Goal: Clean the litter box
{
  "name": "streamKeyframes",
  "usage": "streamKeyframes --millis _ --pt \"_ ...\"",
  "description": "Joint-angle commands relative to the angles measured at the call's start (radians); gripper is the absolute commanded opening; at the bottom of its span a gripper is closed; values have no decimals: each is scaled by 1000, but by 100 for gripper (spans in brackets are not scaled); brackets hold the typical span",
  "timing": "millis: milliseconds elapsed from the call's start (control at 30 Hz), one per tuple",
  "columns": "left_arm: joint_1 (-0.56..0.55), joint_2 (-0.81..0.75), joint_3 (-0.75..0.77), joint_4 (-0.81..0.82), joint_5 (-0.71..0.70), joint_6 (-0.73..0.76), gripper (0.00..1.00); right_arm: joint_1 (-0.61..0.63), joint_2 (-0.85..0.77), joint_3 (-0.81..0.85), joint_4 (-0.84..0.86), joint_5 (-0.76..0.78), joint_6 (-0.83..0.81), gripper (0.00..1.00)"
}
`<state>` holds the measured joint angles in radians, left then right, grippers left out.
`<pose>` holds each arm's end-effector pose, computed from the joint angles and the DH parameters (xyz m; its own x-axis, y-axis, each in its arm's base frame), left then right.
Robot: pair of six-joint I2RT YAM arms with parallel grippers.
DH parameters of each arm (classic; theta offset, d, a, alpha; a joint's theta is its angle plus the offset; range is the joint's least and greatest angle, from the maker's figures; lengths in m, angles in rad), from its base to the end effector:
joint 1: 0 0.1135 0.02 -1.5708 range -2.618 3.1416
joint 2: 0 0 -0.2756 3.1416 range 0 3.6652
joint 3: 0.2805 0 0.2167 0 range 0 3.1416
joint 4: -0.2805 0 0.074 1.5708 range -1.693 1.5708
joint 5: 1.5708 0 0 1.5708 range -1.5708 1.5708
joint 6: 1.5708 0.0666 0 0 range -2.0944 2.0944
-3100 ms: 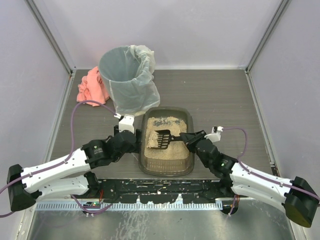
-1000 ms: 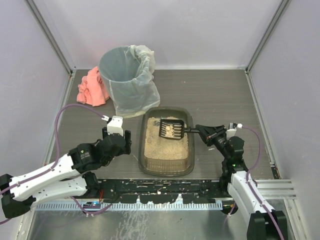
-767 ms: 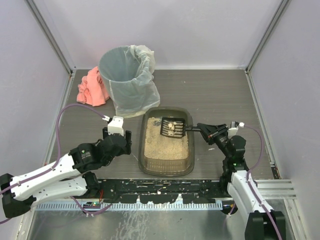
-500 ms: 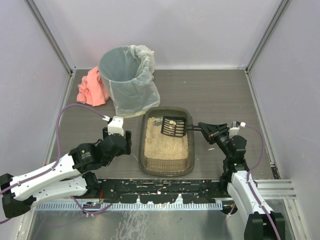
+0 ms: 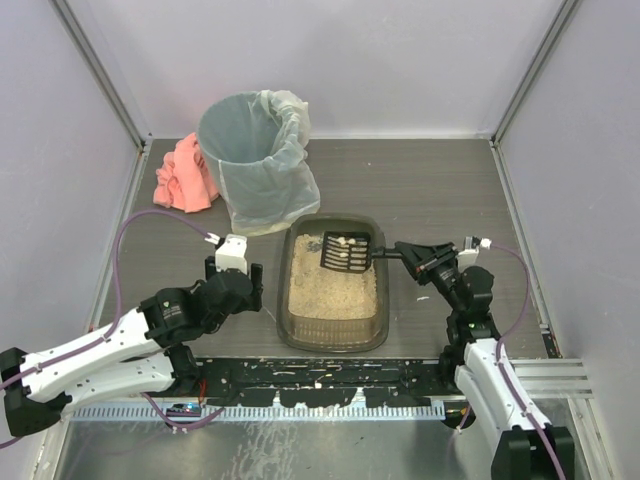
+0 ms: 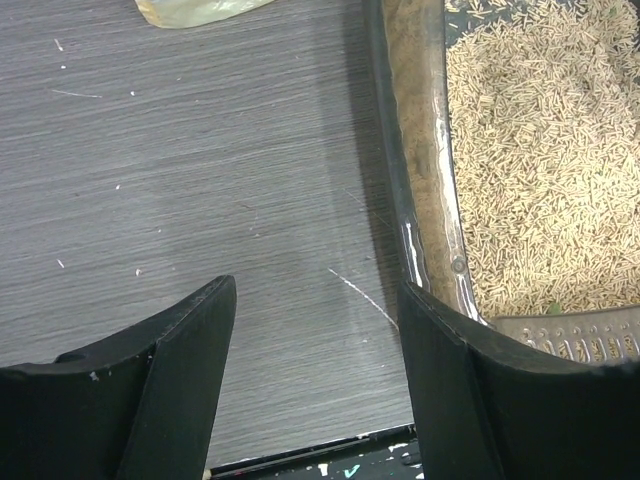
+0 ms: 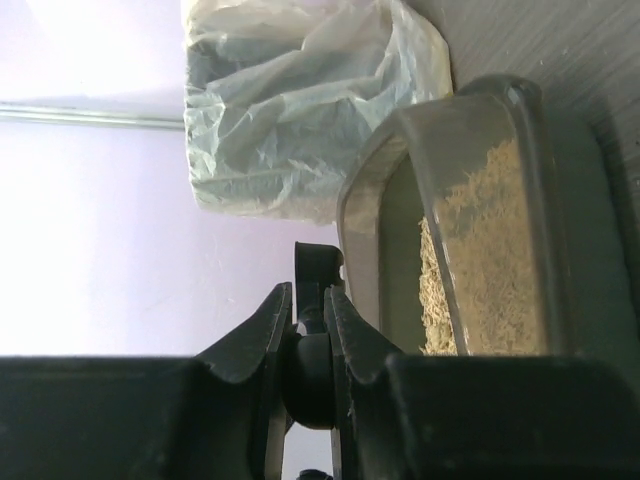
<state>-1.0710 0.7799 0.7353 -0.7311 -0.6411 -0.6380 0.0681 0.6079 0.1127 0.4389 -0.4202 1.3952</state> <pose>0.0952 -0.0912 0.2688 -0.5666 0.0417 -0.8229 0.2008 0.9756 -0.0888 0.1379 0.0366 0.2172 -0.4711 0.8689 -0.1518 -0.0266 0.1580 0.9871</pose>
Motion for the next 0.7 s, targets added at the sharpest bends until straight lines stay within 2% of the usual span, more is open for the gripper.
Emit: streamKeyframes --millis 0,133,233,367,500,600,667 --pt "5 -13 10 3 -23 -4 67 39 48 92 31 -42 -84 1" --pt "6 -23 2 17 -12 4 68 -24 -27 13 39 43 24 1" --pt "6 -31 -2 -9 -32 -8 68 71 77 105 51 -37 -85 1" --pt "7 -44 -11 2 -25 1 69 4 -12 34 28 61 11 1" --pt "8 -62 -20 -29 -58 -12 70 96 100 142 38 -40 -106 1" --pt "9 -78 -26 -14 -40 6 71 36 -6 67 1 75 -13 1" --pt "9 -82 -10 -45 -46 -6 71 72 46 125 27 8 -72 1"
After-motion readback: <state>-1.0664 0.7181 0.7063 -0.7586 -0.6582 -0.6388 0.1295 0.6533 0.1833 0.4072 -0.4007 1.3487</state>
